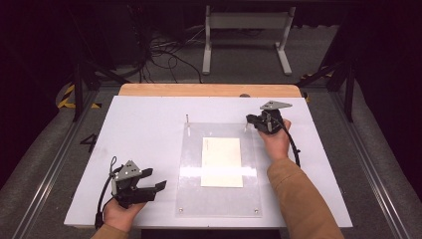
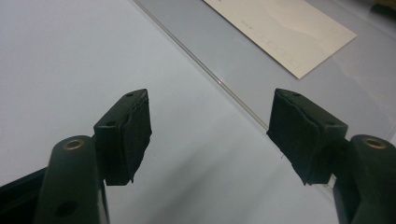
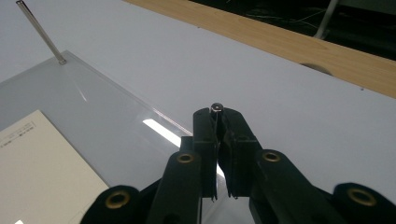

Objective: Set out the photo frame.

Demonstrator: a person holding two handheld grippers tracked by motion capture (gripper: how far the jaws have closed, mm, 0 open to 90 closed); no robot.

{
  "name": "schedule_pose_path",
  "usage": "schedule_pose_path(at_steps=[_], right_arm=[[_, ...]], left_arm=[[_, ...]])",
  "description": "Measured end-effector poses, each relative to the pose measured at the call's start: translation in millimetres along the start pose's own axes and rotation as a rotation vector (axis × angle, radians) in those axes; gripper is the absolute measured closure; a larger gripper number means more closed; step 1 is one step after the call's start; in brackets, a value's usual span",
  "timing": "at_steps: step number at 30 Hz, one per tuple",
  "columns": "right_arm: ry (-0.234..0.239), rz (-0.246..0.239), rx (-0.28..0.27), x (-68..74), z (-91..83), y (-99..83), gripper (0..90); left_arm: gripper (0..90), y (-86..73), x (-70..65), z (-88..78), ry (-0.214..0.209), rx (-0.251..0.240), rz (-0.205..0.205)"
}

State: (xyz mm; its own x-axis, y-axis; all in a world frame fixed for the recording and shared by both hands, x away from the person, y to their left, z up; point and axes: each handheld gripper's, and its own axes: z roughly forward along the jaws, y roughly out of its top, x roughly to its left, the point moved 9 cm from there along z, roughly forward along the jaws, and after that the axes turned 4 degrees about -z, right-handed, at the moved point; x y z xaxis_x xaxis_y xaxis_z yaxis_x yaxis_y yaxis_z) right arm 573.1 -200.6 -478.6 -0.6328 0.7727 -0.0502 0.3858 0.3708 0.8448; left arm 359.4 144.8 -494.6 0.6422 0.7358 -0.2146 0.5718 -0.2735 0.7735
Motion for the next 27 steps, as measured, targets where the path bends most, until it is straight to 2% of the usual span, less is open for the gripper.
schedule_pose_path(at_steps=[9, 13, 17, 20, 27], right_arm=[[-0.030, 0.013, 0.029, 1.1, 0.8, 1.2, 85.4], [-0.032, 0.038, 0.012, 0.5, 1.8, -0.2, 85.6], [-0.040, 0.059, 0.003, -1.5, 5.0, 0.0, 85.7], [-0.059, 0.085, 0.018, -3.0, 8.4, 1.9, 85.9], [-0.060, 0.120, 0.040, -6.5, 12.0, 3.9, 86.0]], left_arm=[[29.8, -1.3, -3.3, 2.0, -0.014, 0.012, 0.008], [29.8, -2.1, -3.3, 2.7, -0.013, 0.014, 0.014], [30.3, -3.5, -2.9, 6.6, -0.021, 0.028, -0.001], [32.4, -2.6, -3.6, 8.3, -0.021, 0.025, -0.003], [33.0, -2.5, -6.2, 9.3, -0.027, 0.031, 0.008]])
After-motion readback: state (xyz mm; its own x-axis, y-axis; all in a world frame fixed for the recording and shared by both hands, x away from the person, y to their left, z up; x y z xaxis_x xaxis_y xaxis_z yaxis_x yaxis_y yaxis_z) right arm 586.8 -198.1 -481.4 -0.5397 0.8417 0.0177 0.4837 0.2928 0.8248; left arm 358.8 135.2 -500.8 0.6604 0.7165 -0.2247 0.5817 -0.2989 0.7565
